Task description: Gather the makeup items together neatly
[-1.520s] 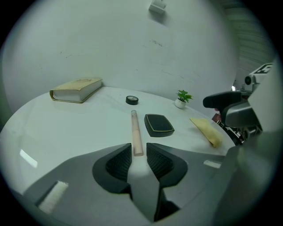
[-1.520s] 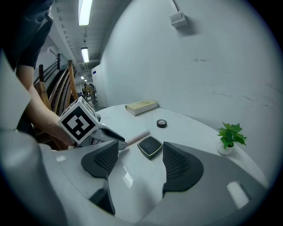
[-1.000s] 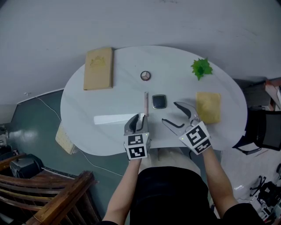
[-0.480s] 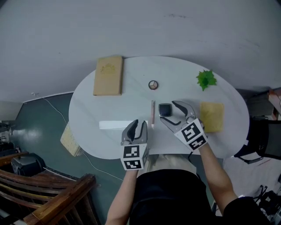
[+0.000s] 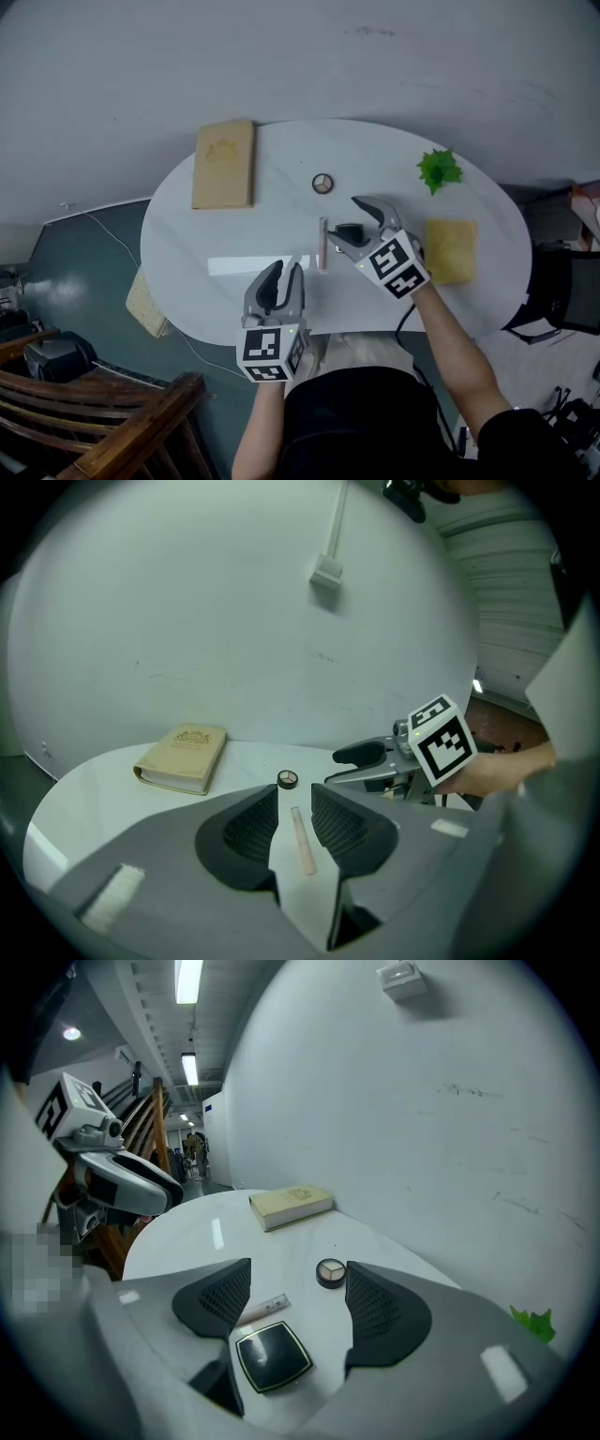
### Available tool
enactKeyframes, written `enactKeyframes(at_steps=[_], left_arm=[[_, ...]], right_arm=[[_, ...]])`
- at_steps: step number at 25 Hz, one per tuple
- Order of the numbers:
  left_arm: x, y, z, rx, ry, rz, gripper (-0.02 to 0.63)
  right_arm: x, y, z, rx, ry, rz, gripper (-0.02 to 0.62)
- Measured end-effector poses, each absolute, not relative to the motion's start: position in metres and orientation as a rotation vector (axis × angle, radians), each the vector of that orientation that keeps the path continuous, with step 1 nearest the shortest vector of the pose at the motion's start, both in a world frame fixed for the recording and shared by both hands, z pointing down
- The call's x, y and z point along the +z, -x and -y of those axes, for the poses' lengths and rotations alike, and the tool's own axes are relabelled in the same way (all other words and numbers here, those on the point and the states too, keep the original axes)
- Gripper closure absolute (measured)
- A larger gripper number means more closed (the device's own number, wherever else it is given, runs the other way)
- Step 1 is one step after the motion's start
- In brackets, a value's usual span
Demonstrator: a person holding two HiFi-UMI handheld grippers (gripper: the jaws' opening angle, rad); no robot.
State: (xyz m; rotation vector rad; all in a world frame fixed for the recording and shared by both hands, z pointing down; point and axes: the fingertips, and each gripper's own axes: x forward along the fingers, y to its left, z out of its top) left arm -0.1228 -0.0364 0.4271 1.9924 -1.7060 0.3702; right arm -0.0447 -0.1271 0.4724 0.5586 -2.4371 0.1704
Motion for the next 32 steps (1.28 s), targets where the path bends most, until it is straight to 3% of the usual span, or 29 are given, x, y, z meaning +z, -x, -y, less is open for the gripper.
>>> enactKeyframes(at_steps=[25, 32], left_arm=[[0.443, 0.151, 0.047, 0.385, -1.914, 1.693, 0.512], [0.445, 0.151, 0.048, 0.393, -1.912, 1.678, 0.512]], right_arm=[[0.56, 0.083, 0.189, 0.207, -0.499, 2.271, 0.281], [0.565, 0.091, 0.199, 0.184, -0.501, 2.259, 0.314]])
